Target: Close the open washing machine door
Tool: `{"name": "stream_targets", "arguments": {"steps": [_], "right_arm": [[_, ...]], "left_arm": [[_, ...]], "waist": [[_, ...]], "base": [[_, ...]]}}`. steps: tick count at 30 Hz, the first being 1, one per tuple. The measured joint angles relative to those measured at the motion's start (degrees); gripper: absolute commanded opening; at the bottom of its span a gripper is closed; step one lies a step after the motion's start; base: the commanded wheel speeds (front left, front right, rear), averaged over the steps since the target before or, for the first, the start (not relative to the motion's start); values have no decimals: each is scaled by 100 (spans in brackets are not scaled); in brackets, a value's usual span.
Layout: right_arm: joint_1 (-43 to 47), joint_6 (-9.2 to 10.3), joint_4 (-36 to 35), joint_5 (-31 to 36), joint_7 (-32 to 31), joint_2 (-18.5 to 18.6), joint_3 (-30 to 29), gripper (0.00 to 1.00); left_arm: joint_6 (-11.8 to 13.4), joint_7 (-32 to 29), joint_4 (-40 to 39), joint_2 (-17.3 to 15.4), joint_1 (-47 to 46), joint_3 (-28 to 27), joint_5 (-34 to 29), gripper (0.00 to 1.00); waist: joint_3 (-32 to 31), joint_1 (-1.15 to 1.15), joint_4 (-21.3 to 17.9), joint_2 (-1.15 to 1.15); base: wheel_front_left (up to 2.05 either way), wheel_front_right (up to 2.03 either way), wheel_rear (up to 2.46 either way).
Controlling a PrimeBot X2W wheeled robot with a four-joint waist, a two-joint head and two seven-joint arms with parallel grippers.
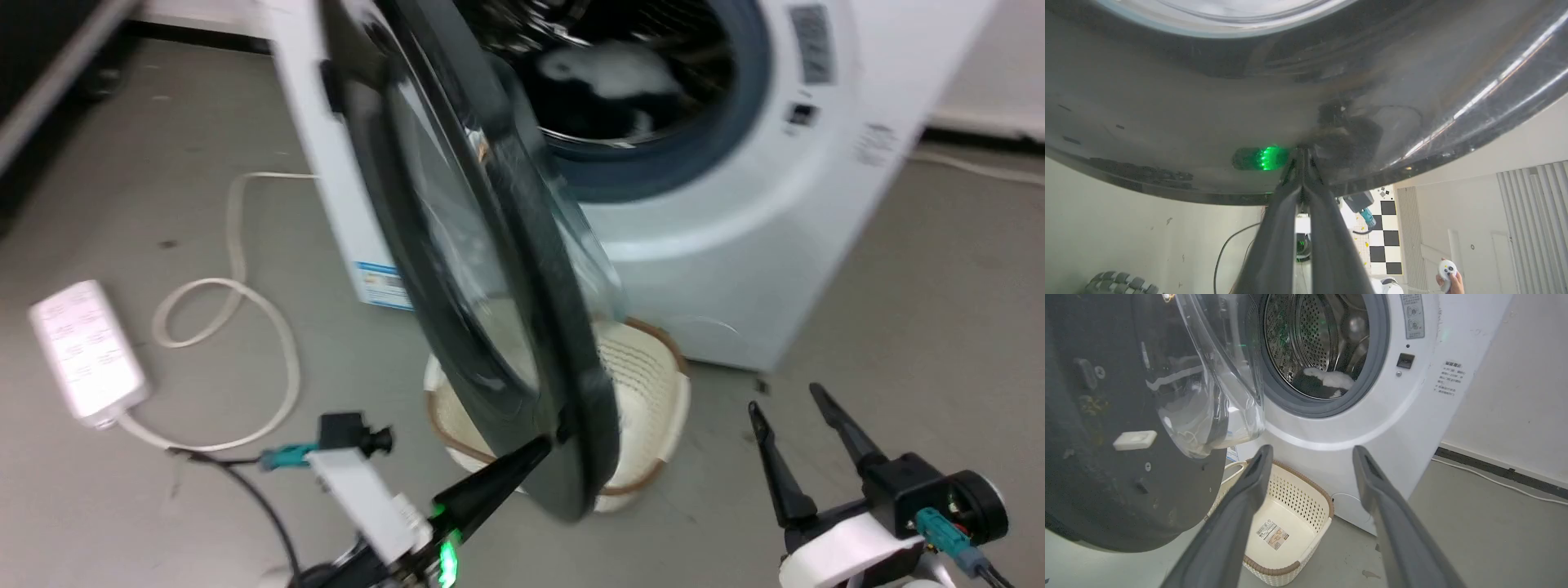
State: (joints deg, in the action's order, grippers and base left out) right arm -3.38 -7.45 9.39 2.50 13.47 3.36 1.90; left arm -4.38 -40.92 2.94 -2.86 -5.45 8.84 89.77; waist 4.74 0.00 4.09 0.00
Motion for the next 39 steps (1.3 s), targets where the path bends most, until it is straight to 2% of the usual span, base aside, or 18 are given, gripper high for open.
{"name": "stream_targets", "arguments": {"steps": [3,9,16,21,27,32,35,38,39], "right_arm": [[-57,1,3,-1,1,-3,-33,100],[-86,1,78,-12,25,-21,-56,100],[-157,1,211,-207,78,-24,80,100],[-222,1,255,-326,99,-29,227,100],[-307,1,294,-394,102,-27,344,100],[-338,0,275,-411,105,-33,499,100],[-354,0,232,-422,126,-38,424,100],[-340,1,226,-396,127,-38,379,100],[-320,1,225,-380,127,-37,368,100]], "left_arm": [[-91,580,250,8,-400,446,198,0],[-189,1670,848,-3,-1364,890,616,0],[-244,2859,1696,9,-2438,916,898,0],[-268,3687,2592,8,-3305,789,1018,0],[-279,4102,3338,5,-4185,758,1191,0],[-282,4036,3476,9,-4300,939,1047,0],[-283,3876,3250,-30,-4109,1085,809,0],[-283,3541,2568,-112,-3505,1206,743,0],[-283,3483,2314,-197,-3238,1291,626,6]], "waist": [[161,0,-369,0],[462,1,-1155,0],[748,1,-1989,1],[941,0,-2410,0],[1206,1,-2619,0],[1203,1,-2514,0],[1110,1,-2393,1],[930,0,-2255,0],[860,-1,-2202,1]], "base": [[0,0,0],[0,0,0],[0,0,0],[0,0,0],[0,0,0],[0,0,0],[0,0,0],[0,0,0],[0,0,0]]}}
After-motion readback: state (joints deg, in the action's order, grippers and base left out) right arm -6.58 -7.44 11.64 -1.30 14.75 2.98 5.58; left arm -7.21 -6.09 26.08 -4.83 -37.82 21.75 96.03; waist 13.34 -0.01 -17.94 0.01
